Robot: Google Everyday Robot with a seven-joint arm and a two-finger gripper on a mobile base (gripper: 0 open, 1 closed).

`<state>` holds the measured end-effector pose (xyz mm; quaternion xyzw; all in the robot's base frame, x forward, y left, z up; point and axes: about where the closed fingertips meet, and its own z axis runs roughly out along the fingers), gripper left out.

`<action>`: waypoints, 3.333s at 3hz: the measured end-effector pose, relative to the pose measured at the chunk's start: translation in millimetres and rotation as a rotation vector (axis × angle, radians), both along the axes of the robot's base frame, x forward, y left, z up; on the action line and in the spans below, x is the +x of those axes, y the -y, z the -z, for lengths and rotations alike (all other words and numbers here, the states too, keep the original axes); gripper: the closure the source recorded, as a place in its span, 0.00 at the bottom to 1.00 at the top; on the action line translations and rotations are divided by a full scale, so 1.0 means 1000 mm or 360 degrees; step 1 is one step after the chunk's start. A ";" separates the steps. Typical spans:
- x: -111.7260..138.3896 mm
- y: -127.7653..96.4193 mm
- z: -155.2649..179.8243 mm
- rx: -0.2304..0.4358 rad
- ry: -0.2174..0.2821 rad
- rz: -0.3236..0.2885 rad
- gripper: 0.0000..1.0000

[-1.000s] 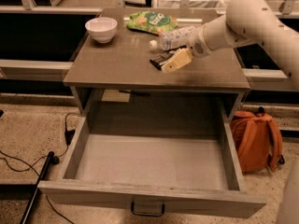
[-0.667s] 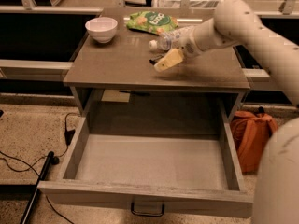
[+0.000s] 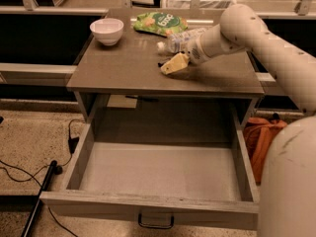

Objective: Place rxbar chocolate into top drawer

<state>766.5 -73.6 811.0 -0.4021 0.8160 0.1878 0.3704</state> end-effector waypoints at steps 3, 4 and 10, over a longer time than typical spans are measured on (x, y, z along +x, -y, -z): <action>-0.168 -0.005 -0.044 0.0121 0.0202 -0.0641 1.00; -0.227 0.002 -0.026 0.0042 0.0264 -0.0837 1.00; -0.179 -0.013 0.120 -0.0164 0.0131 -0.0796 0.00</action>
Offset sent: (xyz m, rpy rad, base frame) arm -0.2021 -0.0168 0.0476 0.0810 -0.1403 0.4914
